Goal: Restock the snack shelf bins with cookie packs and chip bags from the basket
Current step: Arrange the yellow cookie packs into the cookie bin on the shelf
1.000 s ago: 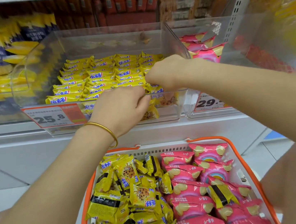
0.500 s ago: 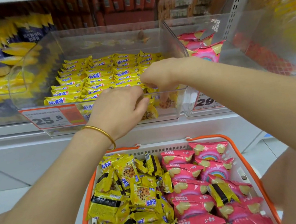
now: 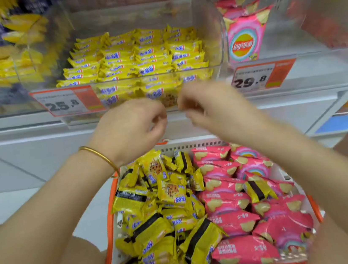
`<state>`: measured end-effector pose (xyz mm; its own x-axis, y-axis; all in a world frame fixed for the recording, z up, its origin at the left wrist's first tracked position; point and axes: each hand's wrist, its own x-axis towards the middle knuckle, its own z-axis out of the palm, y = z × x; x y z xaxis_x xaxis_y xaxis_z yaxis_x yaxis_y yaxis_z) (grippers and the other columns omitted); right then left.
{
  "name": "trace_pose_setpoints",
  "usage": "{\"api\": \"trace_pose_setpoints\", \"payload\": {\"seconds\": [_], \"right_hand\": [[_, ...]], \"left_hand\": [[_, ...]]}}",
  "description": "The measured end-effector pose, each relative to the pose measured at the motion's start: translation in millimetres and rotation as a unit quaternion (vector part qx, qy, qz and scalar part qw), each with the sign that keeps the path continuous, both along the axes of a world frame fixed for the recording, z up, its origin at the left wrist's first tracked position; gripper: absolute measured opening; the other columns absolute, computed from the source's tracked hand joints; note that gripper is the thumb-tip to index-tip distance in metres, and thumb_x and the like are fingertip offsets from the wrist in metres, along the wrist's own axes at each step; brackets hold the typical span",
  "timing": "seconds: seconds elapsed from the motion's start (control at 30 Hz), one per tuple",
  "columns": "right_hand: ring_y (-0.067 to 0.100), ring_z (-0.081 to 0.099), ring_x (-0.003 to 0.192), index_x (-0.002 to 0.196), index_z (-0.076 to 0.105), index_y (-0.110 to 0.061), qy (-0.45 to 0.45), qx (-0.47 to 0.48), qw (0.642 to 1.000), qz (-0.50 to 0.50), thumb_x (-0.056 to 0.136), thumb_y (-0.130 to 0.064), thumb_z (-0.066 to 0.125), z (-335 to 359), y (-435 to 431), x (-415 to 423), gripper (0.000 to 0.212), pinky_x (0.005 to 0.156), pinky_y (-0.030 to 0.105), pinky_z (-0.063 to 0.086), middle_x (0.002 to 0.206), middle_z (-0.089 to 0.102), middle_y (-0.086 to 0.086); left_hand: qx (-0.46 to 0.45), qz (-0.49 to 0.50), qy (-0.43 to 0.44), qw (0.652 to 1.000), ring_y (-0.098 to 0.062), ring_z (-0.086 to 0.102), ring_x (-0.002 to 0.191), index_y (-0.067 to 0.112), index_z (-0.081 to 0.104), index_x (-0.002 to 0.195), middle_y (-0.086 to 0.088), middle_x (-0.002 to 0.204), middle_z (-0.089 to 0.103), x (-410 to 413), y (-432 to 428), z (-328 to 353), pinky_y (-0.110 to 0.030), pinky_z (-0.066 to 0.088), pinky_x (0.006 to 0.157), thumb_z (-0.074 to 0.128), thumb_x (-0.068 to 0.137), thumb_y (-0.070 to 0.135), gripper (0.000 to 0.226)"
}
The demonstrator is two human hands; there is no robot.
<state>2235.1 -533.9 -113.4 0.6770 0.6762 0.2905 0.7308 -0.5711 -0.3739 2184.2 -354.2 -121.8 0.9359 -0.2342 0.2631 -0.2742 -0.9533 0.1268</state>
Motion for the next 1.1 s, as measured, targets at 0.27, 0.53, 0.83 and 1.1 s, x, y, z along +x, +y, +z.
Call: {"api": "trace_pose_setpoints", "payload": {"seconds": [0.27, 0.53, 0.83, 1.1], "right_hand": [[0.026, 0.055, 0.110, 0.122, 0.051, -0.008, 0.282, -0.271, 0.920, 0.015, 0.086, -0.027, 0.066, -175.1, 29.9, -24.2, 0.044, 0.085, 0.033, 0.047, 0.121, 0.058, 0.010], [0.028, 0.046, 0.117, 0.124, 0.046, -0.009, 0.217, -0.313, 0.924, -0.031, 0.078, -0.036, 0.069, -202.3, 55.1, -45.5, 0.058, 0.086, 0.042, 0.049, 0.126, 0.043, 0.009], [0.022, 0.056, 0.063, 0.079, 0.061, -0.009, 0.665, 0.287, 0.668, -0.169, 0.085, -0.015, 0.064, -108.7, -4.7, -16.2, 0.009, 0.052, 0.027, 0.053, 0.072, 0.056, 0.008], [0.018, 0.066, 0.082, 0.117, 0.057, -0.012, 0.548, 0.307, 0.764, -0.145, 0.070, -0.034, 0.075, -23.9, -37.7, -8.4, 0.054, 0.066, 0.034, 0.057, 0.098, 0.067, 0.006]], "left_hand": [[0.120, 0.037, 0.259, 0.958, -0.018, 0.056, 0.103, 0.028, 0.056, 0.116, 0.006, 0.114, 0.061, -14.8, 9.0, -35.0, -0.033, 0.048, 0.085, 0.042, 0.095, 0.043, 0.029], [0.135, 0.024, 0.255, 0.957, -0.018, 0.055, 0.107, 0.028, 0.055, 0.117, 0.004, 0.119, 0.059, -3.3, 1.1, -39.0, -0.032, 0.047, 0.082, 0.042, 0.095, 0.042, 0.029], [0.036, 0.008, 0.309, 0.950, -0.018, 0.051, 0.112, 0.017, 0.042, 0.128, 0.001, 0.127, 0.048, 9.2, -27.0, -32.0, -0.028, 0.043, 0.089, 0.062, 0.081, 0.053, 0.062], [-0.115, -0.021, 0.174, 0.978, -0.013, 0.054, 0.082, 0.021, 0.050, 0.107, 0.003, 0.099, 0.057, 13.4, -45.1, 11.8, -0.025, 0.041, 0.070, 0.065, 0.085, 0.028, 0.027]]}}
